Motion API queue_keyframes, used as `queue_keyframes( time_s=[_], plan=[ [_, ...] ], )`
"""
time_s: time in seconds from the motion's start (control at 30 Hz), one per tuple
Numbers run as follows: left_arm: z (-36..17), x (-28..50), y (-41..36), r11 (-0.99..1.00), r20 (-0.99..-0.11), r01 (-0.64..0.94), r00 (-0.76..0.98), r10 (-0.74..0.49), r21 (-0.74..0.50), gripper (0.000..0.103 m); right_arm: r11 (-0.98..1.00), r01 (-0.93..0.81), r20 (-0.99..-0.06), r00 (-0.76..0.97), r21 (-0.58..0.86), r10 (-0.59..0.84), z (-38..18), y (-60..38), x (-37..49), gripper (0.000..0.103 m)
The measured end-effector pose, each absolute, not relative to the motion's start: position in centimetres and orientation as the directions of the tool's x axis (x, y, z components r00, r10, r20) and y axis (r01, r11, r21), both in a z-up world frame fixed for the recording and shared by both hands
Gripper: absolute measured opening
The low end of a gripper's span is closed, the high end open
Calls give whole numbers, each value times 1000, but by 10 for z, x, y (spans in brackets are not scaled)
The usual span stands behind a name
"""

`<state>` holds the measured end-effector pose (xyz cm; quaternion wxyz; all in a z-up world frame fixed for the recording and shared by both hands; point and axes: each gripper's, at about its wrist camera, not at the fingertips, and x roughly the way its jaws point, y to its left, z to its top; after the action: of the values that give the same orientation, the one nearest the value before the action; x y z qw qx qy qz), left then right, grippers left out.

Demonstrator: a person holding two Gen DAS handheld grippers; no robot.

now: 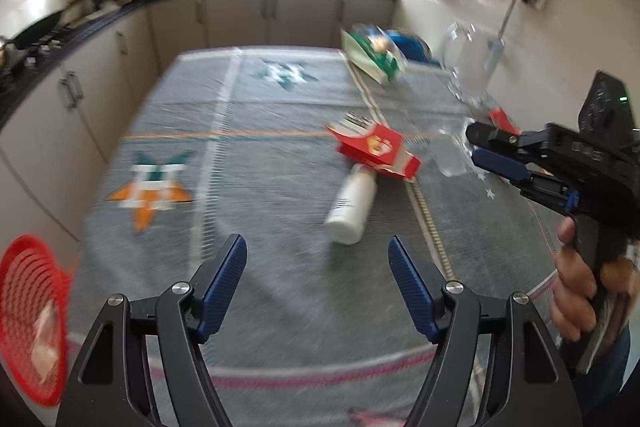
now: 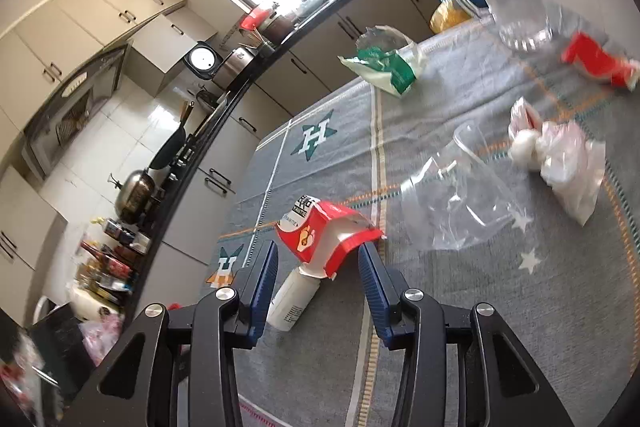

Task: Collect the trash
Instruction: 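Move both tools back over the table toward the bottle and carton, then grasp the white bottle with the left tool while the right tool grasps the red-white carton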

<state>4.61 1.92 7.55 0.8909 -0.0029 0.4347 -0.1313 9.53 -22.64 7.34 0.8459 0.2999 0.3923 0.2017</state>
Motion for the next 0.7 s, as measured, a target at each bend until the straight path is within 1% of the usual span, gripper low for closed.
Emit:
queue_keyframes(
  time_s=[0.13, 0.3, 0.37, 0.43, 0.47, 0.5, 0.7],
  plan=[
    [53, 79, -3, 964, -821, 247, 528, -219, -98, 72, 740, -120, -528, 626, 662, 574, 79, -226, 91, 47],
    [36, 100, -29, 959, -838, 280, 513, -186, -41, 72, 725, -86, -534, 619, 683, 576, 71, -233, 92, 47],
    [31, 103, -34, 959, -837, 279, 514, -189, -45, 66, 715, -75, -534, 613, 695, 583, 66, -238, 94, 47],
    [25, 107, -38, 960, -842, 276, 506, -185, -45, 40, 713, -71, -537, 608, 698, 585, 65, -237, 95, 47],
    [23, 108, -38, 961, -843, 273, 505, -185, -47, 34, 714, -71, -539, 606, 696, 585, 63, -237, 96, 47],
    [22, 108, -36, 961, -843, 272, 504, -189, -53, 31, 716, -73, -542, 603, 694, 586, 63, -235, 96, 47],
    [26, 82, -8, 972, -817, 226, 546, -184, -68, 30, 725, -73, -556, 590, 685, 585, 57, -230, 99, 47]
  ],
)
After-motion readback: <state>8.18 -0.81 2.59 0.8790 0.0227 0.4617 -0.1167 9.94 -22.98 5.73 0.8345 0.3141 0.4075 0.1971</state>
